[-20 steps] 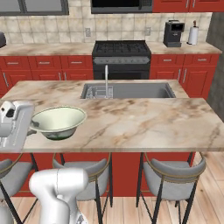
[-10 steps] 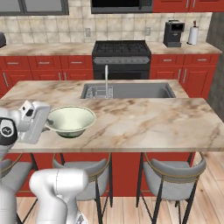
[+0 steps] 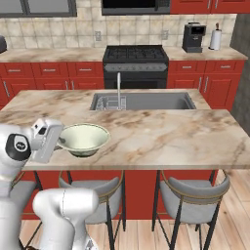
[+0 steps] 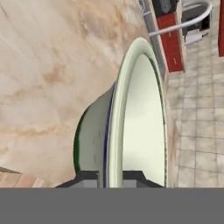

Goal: Pick up the bowls from the cabinet and place each bowl in front of a stool on the dining counter.

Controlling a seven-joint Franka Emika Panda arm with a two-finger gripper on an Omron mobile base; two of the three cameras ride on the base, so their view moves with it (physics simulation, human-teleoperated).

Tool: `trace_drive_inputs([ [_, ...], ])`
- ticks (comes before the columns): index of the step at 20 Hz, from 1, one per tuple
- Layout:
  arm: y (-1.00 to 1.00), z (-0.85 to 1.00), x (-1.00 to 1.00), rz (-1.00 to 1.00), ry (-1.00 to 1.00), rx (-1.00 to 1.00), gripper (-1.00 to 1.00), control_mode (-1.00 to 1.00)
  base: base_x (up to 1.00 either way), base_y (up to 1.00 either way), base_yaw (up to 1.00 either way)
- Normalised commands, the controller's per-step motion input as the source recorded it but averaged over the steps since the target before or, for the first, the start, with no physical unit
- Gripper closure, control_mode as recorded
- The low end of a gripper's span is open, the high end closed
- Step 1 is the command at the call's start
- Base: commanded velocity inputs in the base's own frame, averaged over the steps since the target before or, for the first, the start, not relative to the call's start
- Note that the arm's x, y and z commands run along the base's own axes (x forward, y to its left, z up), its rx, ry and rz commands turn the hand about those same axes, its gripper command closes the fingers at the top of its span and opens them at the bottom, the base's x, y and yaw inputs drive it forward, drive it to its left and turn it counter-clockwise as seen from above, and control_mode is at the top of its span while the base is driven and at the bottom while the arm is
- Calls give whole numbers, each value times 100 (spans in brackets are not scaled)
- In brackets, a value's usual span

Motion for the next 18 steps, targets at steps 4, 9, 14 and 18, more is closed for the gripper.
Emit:
trace_drive_inputs([
  [4,1,-44,43,0,0,0,100,-100,0,0,0],
  [9,4,-40,44,0,0,0,100,-100,0,0,0],
  [14,20,-35,31,-1,1,0,100,-100,0,0,0],
  [18,28,0,0,0,4,5,100,-100,0,0,0],
])
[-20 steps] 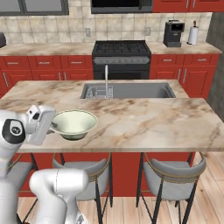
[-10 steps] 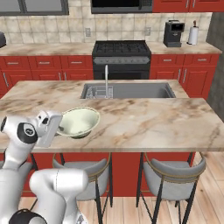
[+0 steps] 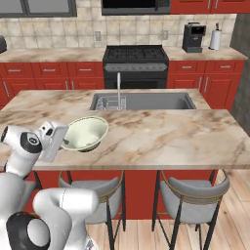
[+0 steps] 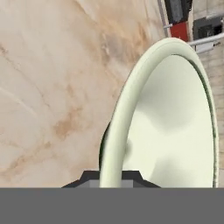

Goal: Pick up the bowls from the cabinet and place each bowl in front of a stool on the dining counter.

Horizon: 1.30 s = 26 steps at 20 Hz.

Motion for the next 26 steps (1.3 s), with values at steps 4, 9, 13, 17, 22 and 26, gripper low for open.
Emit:
trace_drive_inputs([
  [4,28,0,0,-1,12,9,100,-100,0,0,0],
  [9,7,0,6,0,7,23,100,-100,0,0,0],
  [13,0,0,7,0,30,29,100,-100,0,0,0],
  [17,8,1,0,0,39,24,100,-100,0,0,0],
  [22,38,14,0,-1,47,14,100,-100,0,0,0],
  [26,44,15,0,-5,33,1,100,-100,0,0,0],
])
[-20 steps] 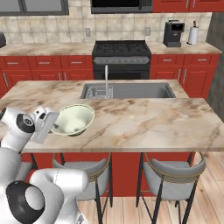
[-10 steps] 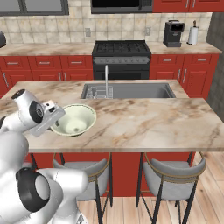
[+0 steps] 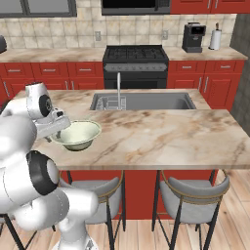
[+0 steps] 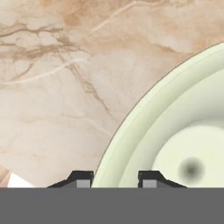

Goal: Pick up the bowls from the cabinet and place each bowl in front of a stool on the dining counter.

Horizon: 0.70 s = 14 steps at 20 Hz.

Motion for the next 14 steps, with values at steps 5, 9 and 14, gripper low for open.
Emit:
trace_drive_inputs([
  [5,10,14,0,-5,7,2,100,-100,0,0,0],
  [9,0,-8,-1,-1,-13,1,100,-100,0,0,0],
  [14,-4,-43,0,0,-24,2,100,-100,0,0,0],
])
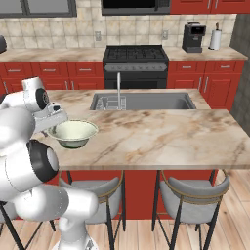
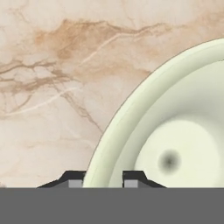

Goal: Pick up the bowls from the cabinet and place each bowl in front of a stool on the dining counter.

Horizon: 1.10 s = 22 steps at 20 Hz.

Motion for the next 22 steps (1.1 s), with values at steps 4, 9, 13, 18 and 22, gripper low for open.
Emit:
trace_drive_inputs([
  [4,-32,-81,-3,0,-12,0,100,-100,0,0,0],
  [9,-31,-28,-3,-2,5,0,100,-100,0,0,0],
  [13,-28,0,0,0,9,3,100,-100,0,0,0],
  [18,-11,0,-2,-1,0,0,100,-100,0,0,0],
  [22,-18,0,-9,-1,0,0,100,-100,0,0,0],
])
